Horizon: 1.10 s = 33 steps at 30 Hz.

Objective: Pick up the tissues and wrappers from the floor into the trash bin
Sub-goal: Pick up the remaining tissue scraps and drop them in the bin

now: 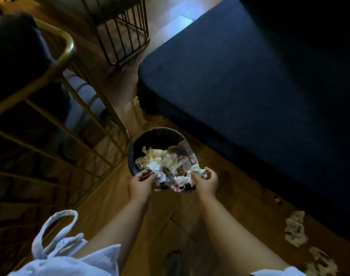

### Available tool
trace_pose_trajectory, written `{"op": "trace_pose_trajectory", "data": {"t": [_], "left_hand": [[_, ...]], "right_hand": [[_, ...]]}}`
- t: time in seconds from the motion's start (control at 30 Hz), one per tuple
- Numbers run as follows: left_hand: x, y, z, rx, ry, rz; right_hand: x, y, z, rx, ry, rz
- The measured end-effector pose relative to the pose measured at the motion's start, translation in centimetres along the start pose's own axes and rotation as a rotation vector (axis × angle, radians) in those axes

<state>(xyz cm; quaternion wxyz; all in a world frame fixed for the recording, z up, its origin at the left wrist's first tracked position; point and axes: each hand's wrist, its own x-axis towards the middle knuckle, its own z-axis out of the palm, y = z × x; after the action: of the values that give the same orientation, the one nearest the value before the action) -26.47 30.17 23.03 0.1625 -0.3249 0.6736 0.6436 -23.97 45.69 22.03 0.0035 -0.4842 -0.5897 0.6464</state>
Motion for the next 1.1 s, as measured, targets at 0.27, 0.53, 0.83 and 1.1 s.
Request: {"op": "trace_pose_trajectory", "data": {"t": [0.27,0.53,0.83,1.1], "left_hand": [[14.0,-4.6,2.1,0.034,0.13,-0.037],[16.9,-5.0,2.3,0.284,-0.028,0.002],[6.5,-7.2,3.5,0.382,-0.04,0.026],[-10.4,-13.5,6.7,0.423,-0.149,0.036]], "right_hand": [[10.0,4.6,9.8,-0.136,-0.012,0.01],[12.3,6.0,10.8,-0.269,-0.164,0.026],[6.8,6.8,0.6,-0.259,-0.22,-0.012],[-1.9,10.8,-17.0,-0.261,-0.22,-0.108]]}}
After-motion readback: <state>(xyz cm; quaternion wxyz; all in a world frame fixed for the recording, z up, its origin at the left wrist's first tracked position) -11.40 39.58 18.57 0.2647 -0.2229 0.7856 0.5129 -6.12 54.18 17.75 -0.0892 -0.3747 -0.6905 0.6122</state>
